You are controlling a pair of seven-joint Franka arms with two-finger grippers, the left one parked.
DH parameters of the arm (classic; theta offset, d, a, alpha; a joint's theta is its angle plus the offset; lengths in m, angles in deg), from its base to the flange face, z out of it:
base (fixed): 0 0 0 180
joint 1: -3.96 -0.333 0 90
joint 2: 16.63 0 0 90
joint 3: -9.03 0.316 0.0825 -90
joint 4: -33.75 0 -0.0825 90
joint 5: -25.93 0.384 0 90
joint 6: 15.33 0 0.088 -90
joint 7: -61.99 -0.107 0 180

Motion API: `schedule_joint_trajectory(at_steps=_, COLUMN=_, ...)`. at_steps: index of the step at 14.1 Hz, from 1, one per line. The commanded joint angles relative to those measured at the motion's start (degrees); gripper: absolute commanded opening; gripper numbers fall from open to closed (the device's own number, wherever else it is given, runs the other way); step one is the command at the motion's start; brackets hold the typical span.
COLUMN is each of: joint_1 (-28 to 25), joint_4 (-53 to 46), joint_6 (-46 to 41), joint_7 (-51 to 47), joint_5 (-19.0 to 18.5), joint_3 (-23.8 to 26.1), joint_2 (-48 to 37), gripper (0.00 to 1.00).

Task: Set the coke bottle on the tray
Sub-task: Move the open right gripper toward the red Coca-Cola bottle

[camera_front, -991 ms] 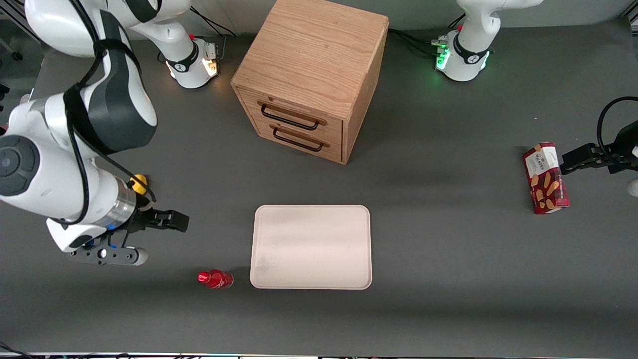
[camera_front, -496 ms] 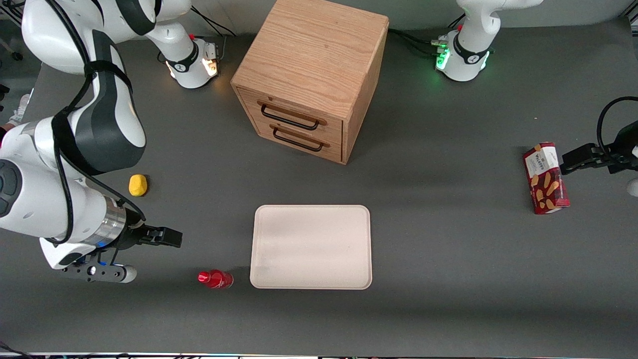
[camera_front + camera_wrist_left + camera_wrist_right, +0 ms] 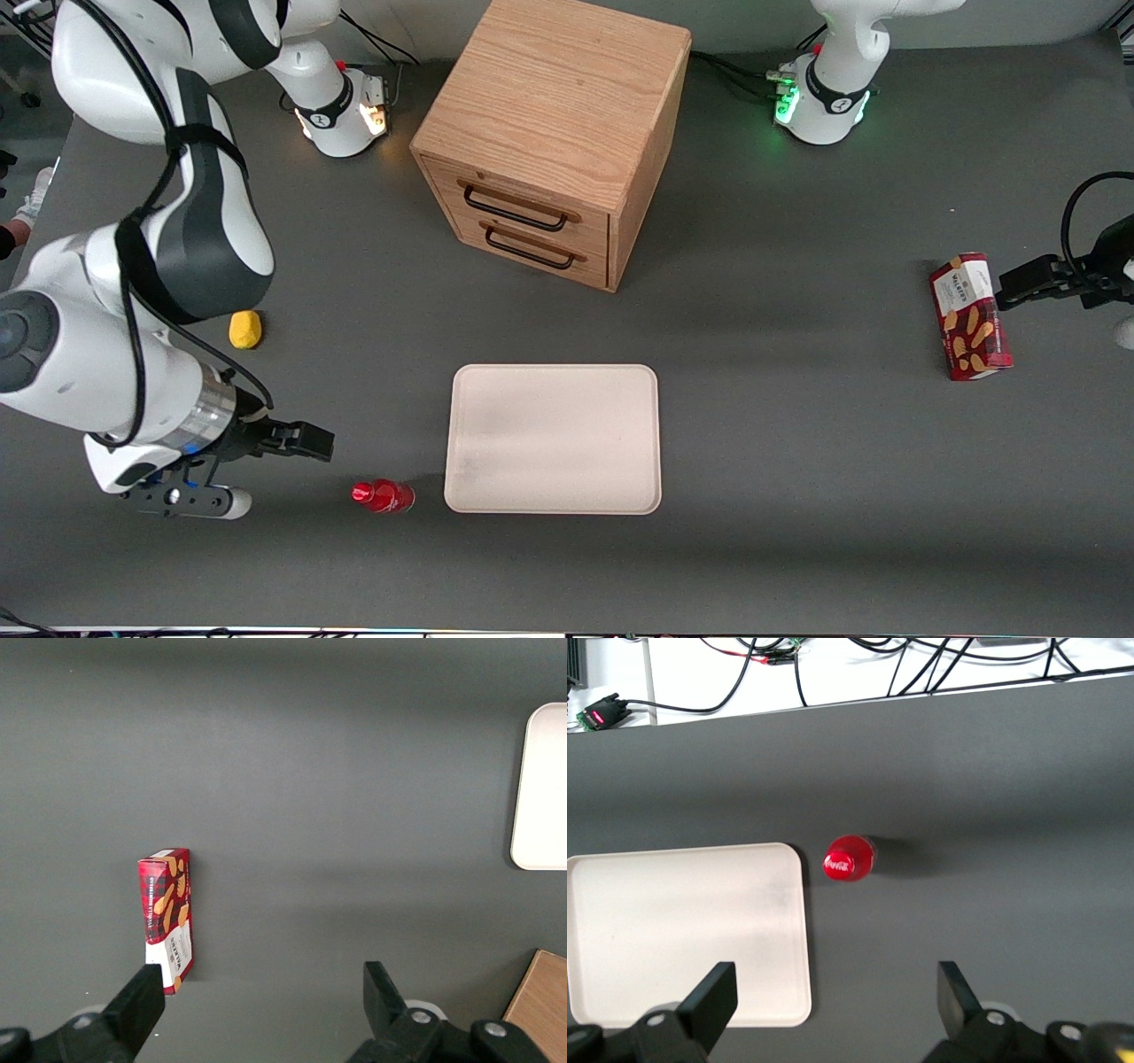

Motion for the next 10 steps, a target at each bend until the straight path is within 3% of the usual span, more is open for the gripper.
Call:
schedule_joint_trajectory(at_steps=1, joint_1=-0.04, joint_4=0.37, joint_6=2.90, joint_7=2.95, joint_5=0.24, joint_3=-0.06, joint_2=1.93, gripper=1.00)
schedule_joint_trajectory(at_steps=10, joint_1=-0.22, joint_4=7.57, joint_6=12.39, joint_7=3.31, joint_5=-0.37, joint_3=-0.06, joint_2=4.22, gripper=1.00)
